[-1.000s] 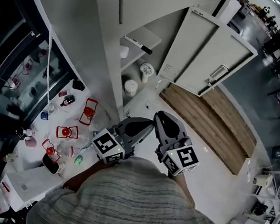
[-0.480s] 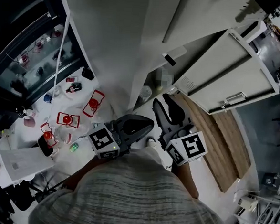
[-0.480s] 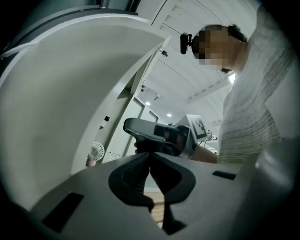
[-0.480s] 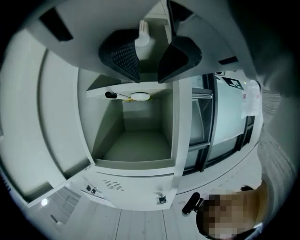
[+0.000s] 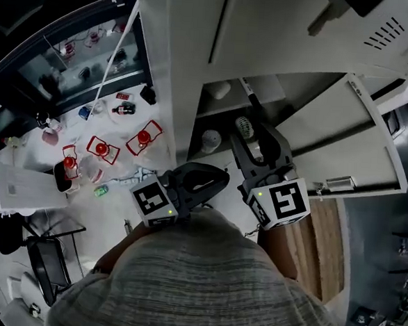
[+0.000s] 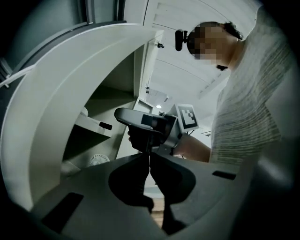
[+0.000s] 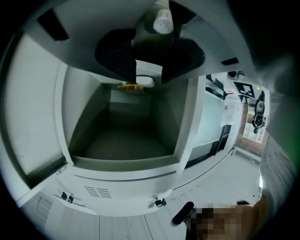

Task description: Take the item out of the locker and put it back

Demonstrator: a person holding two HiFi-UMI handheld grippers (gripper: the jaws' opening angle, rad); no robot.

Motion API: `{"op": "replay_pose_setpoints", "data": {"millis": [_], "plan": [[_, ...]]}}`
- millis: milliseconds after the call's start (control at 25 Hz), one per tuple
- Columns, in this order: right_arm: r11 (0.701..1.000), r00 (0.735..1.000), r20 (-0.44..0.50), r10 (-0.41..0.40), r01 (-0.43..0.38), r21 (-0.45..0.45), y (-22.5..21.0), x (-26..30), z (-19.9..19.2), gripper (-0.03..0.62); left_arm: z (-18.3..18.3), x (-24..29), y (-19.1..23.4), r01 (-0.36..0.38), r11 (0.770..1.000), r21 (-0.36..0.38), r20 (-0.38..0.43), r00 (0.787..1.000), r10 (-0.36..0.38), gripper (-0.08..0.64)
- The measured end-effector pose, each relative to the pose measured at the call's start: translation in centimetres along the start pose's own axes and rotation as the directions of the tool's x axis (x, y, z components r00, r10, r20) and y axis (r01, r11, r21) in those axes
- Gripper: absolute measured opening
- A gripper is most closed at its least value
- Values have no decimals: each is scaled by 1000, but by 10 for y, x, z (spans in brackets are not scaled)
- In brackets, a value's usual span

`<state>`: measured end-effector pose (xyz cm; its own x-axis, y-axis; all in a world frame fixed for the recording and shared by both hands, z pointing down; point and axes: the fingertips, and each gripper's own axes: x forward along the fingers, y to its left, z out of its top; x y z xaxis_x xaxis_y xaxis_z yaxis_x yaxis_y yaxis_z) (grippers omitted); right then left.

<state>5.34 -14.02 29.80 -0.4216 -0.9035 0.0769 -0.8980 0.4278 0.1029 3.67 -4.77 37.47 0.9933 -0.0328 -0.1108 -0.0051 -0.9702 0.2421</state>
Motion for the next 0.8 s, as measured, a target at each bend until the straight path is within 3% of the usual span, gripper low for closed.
{"op": "replay_pose_setpoints", "data": {"millis": [240, 800], "plan": [[997, 997, 30, -77, 77, -15, -46, 1, -8, 166, 1, 17, 3, -99, 995, 17, 23, 995, 98, 8], [1000, 1000, -1, -27, 27, 3, -67, 25, -33, 163, -1, 28, 12, -205, 978, 37, 18, 979, 205, 9]]}}
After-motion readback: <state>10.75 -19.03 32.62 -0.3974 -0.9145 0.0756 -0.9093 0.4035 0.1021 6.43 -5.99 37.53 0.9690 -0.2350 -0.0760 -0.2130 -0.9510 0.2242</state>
